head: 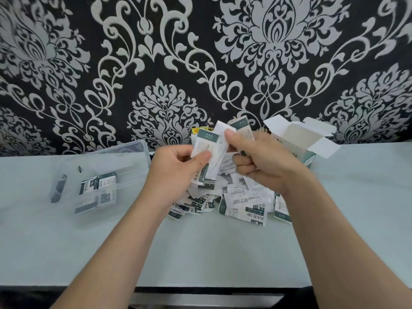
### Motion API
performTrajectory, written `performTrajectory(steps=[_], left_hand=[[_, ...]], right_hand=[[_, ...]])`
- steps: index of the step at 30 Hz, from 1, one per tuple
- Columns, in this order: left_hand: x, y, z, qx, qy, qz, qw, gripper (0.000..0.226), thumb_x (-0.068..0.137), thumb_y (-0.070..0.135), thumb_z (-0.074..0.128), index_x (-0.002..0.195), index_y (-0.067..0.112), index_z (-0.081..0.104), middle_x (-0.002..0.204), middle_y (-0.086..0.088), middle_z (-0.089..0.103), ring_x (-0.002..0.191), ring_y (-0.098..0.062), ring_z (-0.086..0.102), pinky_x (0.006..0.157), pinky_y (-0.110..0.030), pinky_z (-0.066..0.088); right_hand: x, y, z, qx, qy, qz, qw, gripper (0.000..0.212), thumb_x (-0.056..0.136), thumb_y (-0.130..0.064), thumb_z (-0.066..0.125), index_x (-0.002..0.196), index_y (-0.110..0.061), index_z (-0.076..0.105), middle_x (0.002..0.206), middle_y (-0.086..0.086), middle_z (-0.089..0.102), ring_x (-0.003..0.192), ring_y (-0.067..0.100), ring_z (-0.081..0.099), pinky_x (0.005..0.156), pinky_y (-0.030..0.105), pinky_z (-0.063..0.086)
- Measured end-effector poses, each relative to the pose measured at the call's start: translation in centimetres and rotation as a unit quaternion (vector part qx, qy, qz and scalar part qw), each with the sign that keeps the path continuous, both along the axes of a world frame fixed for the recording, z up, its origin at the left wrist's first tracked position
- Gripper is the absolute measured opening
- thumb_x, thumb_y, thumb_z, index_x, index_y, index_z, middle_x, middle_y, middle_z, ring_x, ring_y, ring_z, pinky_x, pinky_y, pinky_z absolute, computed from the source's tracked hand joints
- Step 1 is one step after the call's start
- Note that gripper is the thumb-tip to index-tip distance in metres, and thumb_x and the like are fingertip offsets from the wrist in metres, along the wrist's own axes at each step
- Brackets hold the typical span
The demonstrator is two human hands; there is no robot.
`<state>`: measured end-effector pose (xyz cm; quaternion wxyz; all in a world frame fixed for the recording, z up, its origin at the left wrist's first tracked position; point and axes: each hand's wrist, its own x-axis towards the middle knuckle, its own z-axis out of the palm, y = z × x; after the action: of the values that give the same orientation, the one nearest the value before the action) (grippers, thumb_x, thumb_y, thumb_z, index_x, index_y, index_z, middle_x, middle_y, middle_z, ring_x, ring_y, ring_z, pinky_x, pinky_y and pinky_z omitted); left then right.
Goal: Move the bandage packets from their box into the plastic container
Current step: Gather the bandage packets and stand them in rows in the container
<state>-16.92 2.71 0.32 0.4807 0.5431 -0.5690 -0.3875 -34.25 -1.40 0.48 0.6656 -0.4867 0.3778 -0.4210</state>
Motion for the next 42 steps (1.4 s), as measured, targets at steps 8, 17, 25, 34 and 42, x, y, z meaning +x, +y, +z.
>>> performTrajectory(steps=[8,17,25,34,42], left_hand=[[0.4,0.0,-0.1,-0.038,0.071,0.029,0.996,0.028,0.093,0.032,0.061,0.088,0.007,0.073,0.098,-0.031,0.066,0.083,-0.030,0.064,0.087,-0.058,0.049],[-0.6,0.1,-0.5,-0.076,0.020,0.056,0.995,0.025,0.091,0.028,0.065,0.077,0.010,0.075,0.070,-0.014,0.069,0.061,-0.013,0.054,0.059,-0.027,0.044],[-0.8,0.2,0.1,-0.066,0.082,0.064,0.992,0.013,0.096,0.018,0.058,0.096,0.013,0.069,0.072,-0.001,0.071,0.062,-0.006,0.062,0.057,-0.019,0.048],[-1.8,0.1,-0.9,-0.171,-0.229,0.175,0.942,0.016,0.099,0.033,0.044,0.108,0.021,0.051,0.101,0.011,0.061,0.097,-0.018,0.055,0.082,-0.043,0.045],[0.5,0.5,1.3,-0.123,-0.237,0.017,0.964,0.049,0.077,0.021,0.072,0.120,0.040,0.057,0.134,0.012,0.036,0.127,-0.006,0.025,0.103,-0.017,0.026]], right_hand=[[3.3,0.0,-0.3,0.114,-0.188,-0.075,0.973,0.018,0.093,-0.001,0.055,0.077,-0.008,0.057,0.069,0.001,0.050,0.052,0.006,0.036,0.040,0.014,0.024],[6.4,0.2,-0.7,0.128,-0.178,-0.089,0.972,0.050,0.089,-0.054,0.056,0.102,-0.007,0.069,0.097,0.011,0.071,0.093,0.025,0.066,0.091,0.039,0.054],[6.7,0.7,-0.6,0.124,-0.185,-0.104,0.969,0.051,0.097,-0.052,0.042,0.103,-0.008,0.069,0.088,0.011,0.069,0.074,0.022,0.061,0.070,0.035,0.051],[8.5,1.8,0.1,0.076,-0.164,-0.042,0.983,0.058,0.090,-0.062,0.046,0.097,-0.007,0.065,0.080,0.006,0.070,0.077,0.016,0.070,0.073,0.028,0.058],[7.1,0.9,0.5,0.123,-0.166,-0.102,0.973,0.023,0.097,-0.028,0.053,0.085,-0.012,0.063,0.062,0.004,0.054,0.049,0.013,0.050,0.044,0.021,0.044]])
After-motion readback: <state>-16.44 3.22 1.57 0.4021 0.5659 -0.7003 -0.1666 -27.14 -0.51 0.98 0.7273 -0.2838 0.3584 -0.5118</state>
